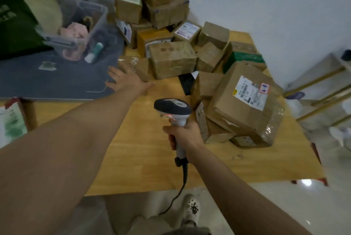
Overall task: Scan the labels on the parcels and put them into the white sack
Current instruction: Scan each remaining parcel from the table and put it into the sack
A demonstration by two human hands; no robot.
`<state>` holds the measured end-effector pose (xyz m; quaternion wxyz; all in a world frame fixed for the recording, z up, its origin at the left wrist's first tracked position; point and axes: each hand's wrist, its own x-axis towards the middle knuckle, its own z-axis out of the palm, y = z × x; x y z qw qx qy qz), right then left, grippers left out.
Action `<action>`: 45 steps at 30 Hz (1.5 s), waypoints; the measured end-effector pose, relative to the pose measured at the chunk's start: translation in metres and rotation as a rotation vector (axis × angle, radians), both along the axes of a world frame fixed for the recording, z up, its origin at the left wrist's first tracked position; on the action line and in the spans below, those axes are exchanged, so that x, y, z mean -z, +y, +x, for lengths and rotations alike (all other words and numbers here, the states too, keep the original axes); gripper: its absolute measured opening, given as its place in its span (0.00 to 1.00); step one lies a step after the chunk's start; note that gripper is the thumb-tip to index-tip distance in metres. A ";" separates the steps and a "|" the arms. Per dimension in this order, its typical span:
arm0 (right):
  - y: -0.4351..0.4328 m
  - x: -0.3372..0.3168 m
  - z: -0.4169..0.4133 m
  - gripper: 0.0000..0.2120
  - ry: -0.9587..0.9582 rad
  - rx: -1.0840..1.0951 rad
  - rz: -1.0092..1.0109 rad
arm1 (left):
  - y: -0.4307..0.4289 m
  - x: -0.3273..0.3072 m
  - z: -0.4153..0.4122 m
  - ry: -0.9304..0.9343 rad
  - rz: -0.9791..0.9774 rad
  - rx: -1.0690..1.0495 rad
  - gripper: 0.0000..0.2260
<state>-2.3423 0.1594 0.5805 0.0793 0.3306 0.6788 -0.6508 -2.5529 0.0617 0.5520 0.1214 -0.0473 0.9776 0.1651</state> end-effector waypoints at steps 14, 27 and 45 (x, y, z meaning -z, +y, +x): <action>0.018 0.016 -0.004 0.09 -0.099 0.108 -0.048 | -0.029 0.023 0.079 -0.002 0.127 0.243 0.50; 0.000 0.009 0.013 0.06 -0.068 0.041 -0.169 | -0.099 -0.008 0.145 0.005 0.302 -0.027 0.41; -0.024 -0.007 0.033 0.05 0.037 -0.179 -0.173 | -0.134 -0.025 0.184 -0.171 0.802 -0.398 0.14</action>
